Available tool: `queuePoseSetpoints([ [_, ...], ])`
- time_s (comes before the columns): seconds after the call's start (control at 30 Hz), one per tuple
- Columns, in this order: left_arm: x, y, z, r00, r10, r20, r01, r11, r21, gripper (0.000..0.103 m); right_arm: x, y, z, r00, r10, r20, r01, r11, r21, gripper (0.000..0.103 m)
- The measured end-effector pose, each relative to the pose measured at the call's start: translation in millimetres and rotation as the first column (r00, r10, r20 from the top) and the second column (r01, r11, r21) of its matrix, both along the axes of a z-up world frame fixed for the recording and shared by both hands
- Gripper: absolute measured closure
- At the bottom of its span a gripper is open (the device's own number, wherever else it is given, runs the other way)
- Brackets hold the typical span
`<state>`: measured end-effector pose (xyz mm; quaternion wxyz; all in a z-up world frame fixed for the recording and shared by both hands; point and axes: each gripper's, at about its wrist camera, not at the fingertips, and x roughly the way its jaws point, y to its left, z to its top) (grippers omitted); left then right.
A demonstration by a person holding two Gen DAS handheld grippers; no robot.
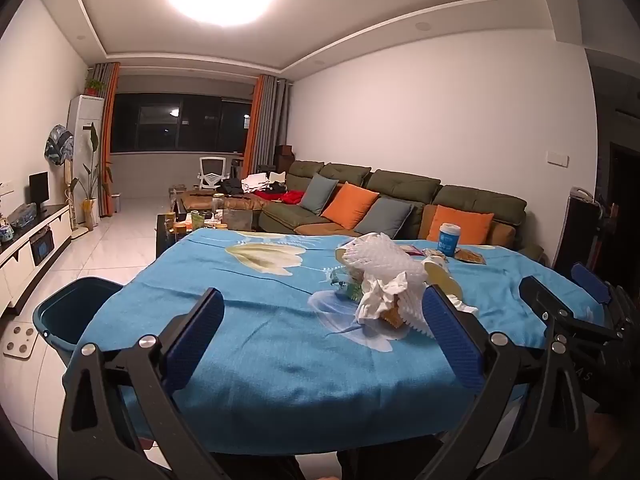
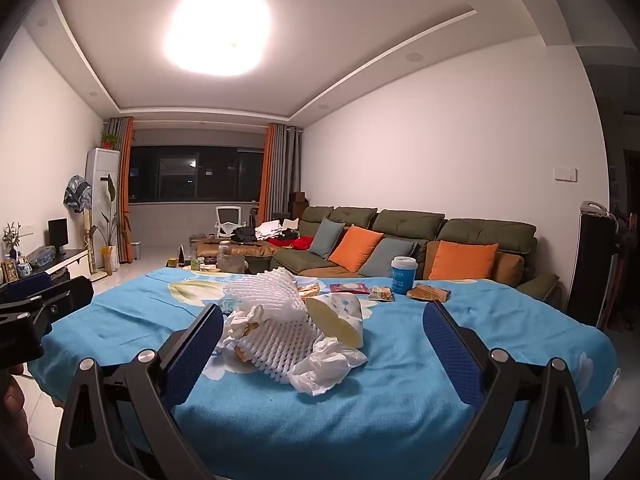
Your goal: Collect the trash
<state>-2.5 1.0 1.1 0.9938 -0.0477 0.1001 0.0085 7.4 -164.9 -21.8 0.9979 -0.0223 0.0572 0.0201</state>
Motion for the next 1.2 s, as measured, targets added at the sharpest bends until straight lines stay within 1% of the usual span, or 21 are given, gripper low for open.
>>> queuePoseSetpoints([
  [0.03,2.7,0.5,-3.1,1.000,-0.004,-0.011,0.004,1.000,-0.003,0.005,-0.1,0.2,0.1,1.000,0.001,0.002,-0.001,1.000,-0.001,0.007],
  [0.07,1.7,-2.3,-2.6,1.000,-0.003,-0.005,0.003,1.000,0.007,0.005,0.0,0.4,0.0,1.000,0.001,0.002,-0.001,1.000,0.000,0.007],
  [0.13,2.6,0.0,-3.1,1.000,-0.003,-0.013,0.003,1.000,-0.006,0.005,-0.2,0.8,0.1,1.000,0.002,0.000,-0.002,1.000,0.004,0.007],
  [0.2,5.4,-0.2,-3.2,1.000,-0.001,-0.020,0.001,1.000,-0.005,0.005,-1.6,1.3,0.4,1.000,0.003,0.003,-0.003,1.000,0.008,0.007],
  [0.5,6.5,1.4,-7.1,1.000,0.001,-0.021,-0.001,1.000,0.002,0.005,-0.5,-1.0,-5.4,1.000,-0.003,-0.015,0.003,1.000,0.007,0.007],
  [1.2,3.9,3.5,-8.0,1.000,0.004,-0.023,-0.004,1.000,0.002,0.005,5.4,0.7,-3.4,1.000,-0.008,-0.026,0.009,1.000,0.010,0.007],
])
